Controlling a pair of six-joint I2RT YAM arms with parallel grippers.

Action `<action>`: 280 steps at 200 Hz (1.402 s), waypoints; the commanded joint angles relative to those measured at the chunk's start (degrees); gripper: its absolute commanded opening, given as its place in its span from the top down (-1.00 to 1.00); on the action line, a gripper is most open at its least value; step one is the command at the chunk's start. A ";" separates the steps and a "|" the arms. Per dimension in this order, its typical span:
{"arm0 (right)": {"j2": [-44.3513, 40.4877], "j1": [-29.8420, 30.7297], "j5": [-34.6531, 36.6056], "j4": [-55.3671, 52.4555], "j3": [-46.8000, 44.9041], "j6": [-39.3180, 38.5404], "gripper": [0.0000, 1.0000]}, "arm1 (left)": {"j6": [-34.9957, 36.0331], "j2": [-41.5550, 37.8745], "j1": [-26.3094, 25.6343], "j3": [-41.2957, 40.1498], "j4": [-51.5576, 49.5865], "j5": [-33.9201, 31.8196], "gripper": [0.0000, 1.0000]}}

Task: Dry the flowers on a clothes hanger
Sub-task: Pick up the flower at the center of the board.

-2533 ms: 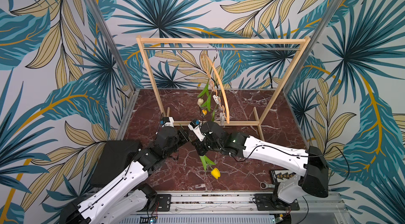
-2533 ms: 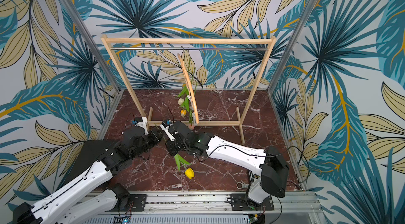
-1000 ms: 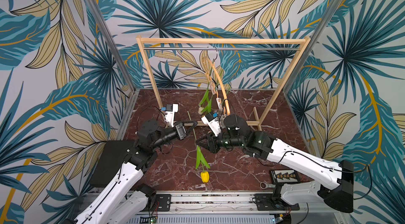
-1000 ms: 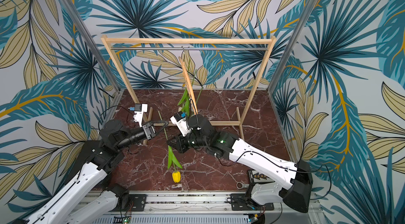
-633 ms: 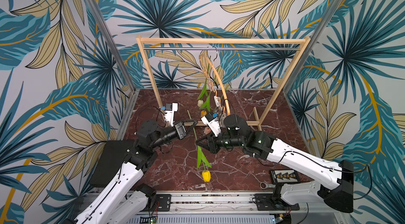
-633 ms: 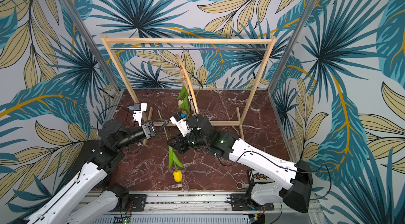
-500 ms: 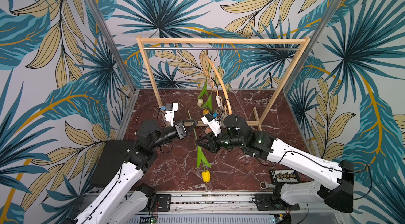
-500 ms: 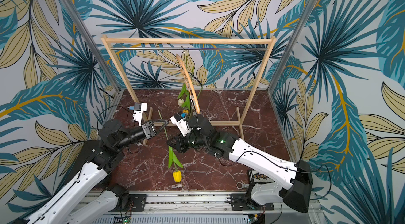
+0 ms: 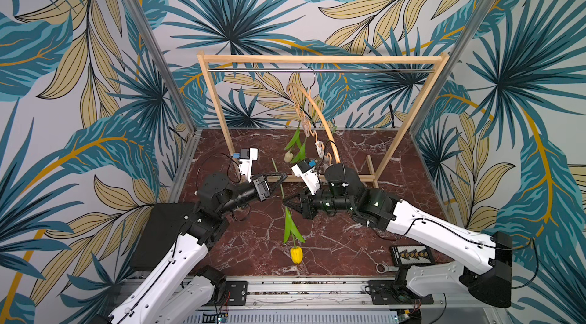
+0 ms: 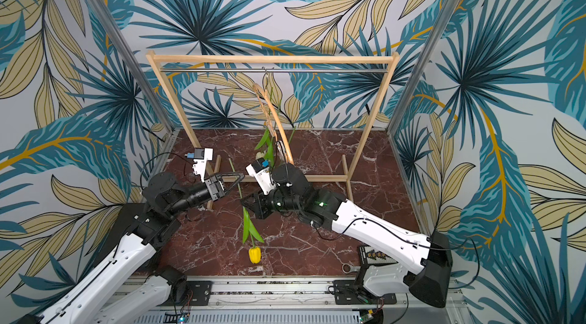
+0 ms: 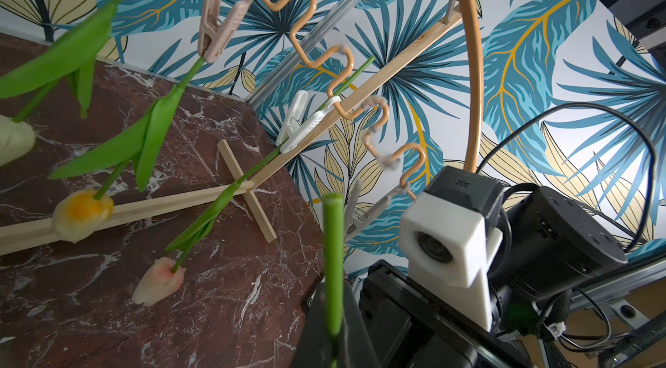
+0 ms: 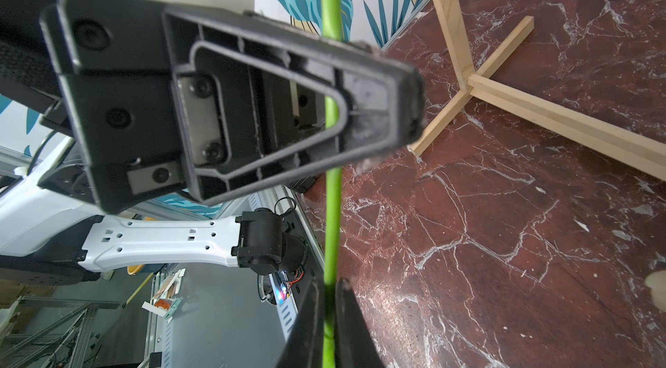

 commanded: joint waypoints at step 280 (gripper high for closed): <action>2.17 0.19 8.25 -12.03 6.34 -6.92 1.00 | 14.00 3.50 0.26 8.54 -18.92 -5.47 1.00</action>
